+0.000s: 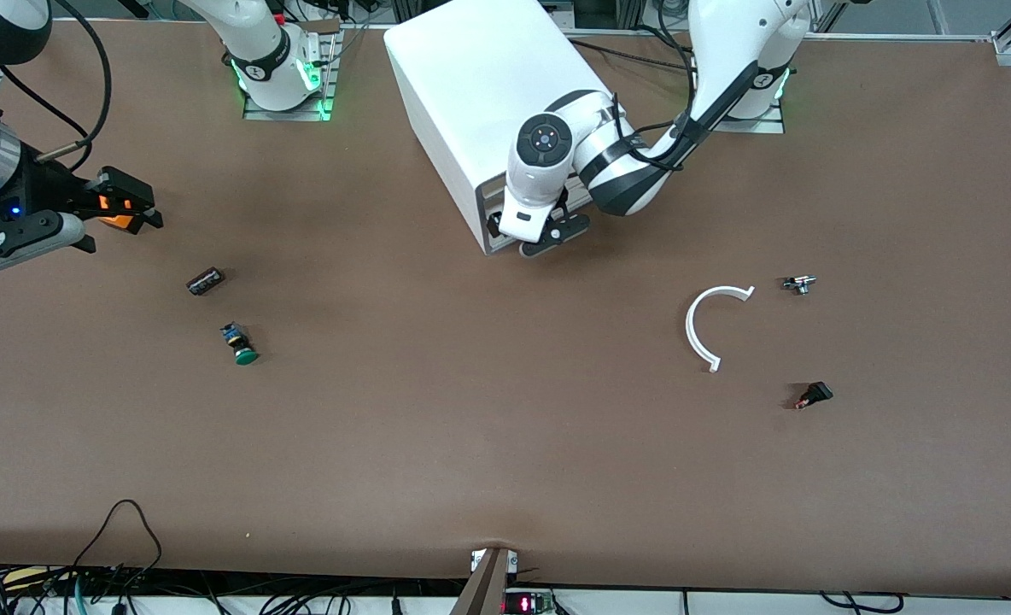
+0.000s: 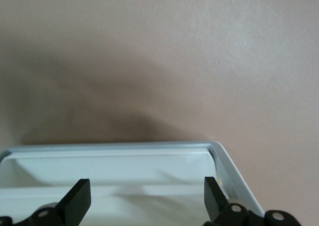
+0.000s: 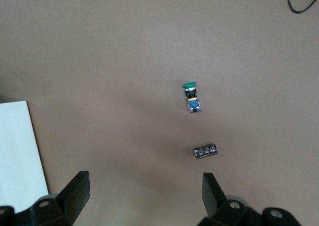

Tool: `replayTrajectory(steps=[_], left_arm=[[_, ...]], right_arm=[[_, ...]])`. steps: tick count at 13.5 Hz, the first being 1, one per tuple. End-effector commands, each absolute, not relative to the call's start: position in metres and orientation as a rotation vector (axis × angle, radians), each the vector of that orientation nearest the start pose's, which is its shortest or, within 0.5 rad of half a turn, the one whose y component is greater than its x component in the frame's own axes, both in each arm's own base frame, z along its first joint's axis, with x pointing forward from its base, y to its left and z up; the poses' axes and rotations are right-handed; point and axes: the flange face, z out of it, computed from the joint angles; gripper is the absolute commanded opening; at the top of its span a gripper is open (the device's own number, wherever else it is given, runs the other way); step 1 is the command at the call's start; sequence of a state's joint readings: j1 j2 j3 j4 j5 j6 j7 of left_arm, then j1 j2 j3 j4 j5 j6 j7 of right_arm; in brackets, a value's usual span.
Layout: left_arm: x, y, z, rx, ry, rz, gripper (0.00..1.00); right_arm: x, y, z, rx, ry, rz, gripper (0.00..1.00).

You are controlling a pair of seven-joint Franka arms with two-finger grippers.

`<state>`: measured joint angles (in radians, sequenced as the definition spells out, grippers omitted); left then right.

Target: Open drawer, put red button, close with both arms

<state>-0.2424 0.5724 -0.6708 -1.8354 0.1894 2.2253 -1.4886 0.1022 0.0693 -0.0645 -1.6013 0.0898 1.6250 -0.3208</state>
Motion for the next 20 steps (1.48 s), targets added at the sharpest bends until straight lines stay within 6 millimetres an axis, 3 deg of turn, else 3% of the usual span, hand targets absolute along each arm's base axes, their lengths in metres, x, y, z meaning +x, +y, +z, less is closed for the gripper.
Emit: replayTrajectory(steps=[1, 3, 5, 7, 12, 14, 16, 20], left_arm=[[0.404, -0.488, 0.278, -3.034, -0.81, 0.3, 1.0], [0.404, -0.488, 0.278, -3.038, -0.796, 0.3, 1.0], [0.427, -0.471, 0.281, -3.037, -0.8, 0.277, 1.0], [0.477, -0.429, 0.291, -3.065, -0.767, 0.263, 1.0], [0.561, -0.319, 0.315, -3.143, -0.631, 0.191, 1.0], [0.581, -0.281, 0.329, -3.15, -0.594, 0.154, 1.0], [0.597, -0.227, 0.351, -3.106, -0.564, 0.092, 1.0], [0.611, -0.135, 0.405, -3.13, -0.518, 0.069, 1.0]], right_arm=[[0.561, 0.034, 0.582, -3.022, -0.583, 0.022, 1.0], [0.561, 0.035, 0.584, -3.025, -0.588, 0.013, 1.0], [0.562, 0.038, 0.586, -3.044, -0.608, 0.009, 1.0], [0.564, 0.038, 0.585, -3.047, -0.613, 0.0, 1.0], [0.566, 0.033, 0.592, -3.082, -0.611, 0.0, 1.0], [0.567, 0.033, 0.594, -3.081, -0.59, -0.011, 1.0], [0.568, 0.033, 0.594, -3.079, -0.59, -0.013, 1.0], [0.571, 0.031, 0.592, -3.08, -0.582, -0.021, 1.0]])
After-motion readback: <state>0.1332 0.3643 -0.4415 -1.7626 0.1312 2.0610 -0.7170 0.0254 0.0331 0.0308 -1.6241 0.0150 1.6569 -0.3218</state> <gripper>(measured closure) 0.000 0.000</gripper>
